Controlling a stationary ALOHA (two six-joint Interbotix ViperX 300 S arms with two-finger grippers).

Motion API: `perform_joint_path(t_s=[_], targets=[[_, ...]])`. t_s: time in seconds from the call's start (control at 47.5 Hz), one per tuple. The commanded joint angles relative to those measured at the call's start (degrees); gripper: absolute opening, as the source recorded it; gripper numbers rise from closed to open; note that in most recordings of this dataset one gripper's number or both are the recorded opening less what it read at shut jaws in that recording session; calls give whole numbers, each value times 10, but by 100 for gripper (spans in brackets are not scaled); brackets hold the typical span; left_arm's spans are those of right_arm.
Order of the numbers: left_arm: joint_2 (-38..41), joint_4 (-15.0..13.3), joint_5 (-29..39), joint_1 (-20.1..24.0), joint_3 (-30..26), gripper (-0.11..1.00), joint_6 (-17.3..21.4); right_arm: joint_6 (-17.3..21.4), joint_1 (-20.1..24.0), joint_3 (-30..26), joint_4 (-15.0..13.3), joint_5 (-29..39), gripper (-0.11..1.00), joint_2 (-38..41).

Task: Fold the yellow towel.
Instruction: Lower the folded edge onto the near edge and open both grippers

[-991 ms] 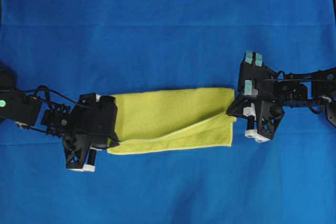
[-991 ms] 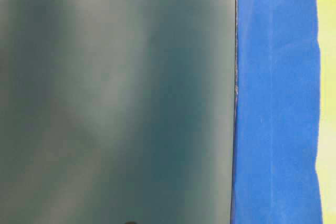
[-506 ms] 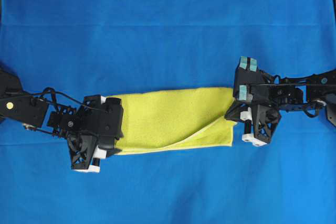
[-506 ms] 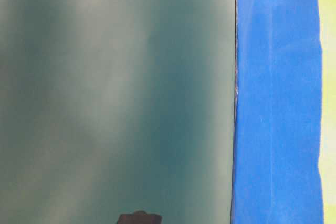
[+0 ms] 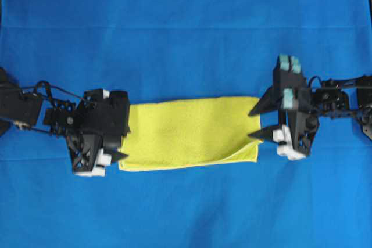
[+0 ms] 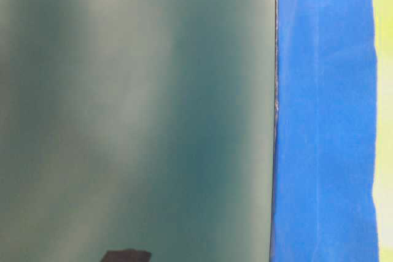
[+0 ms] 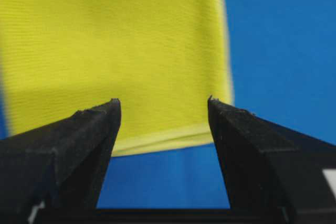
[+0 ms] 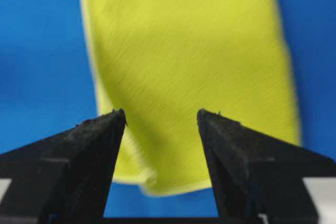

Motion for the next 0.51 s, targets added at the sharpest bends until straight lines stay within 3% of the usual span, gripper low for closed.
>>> perform_joint_path(t_s=[0.0, 0.19, 0.485], targets=[[-12, 0, -1, 28, -2, 64, 9, -1, -39, 0, -7, -1, 61, -9], [-1, 0, -4, 76, -2, 64, 27, -1, -98, 5, -11, 10, 61, 26], [76, 0, -91, 116, 22, 64, 47, -2, -113, -2, -12, -14, 60, 108]])
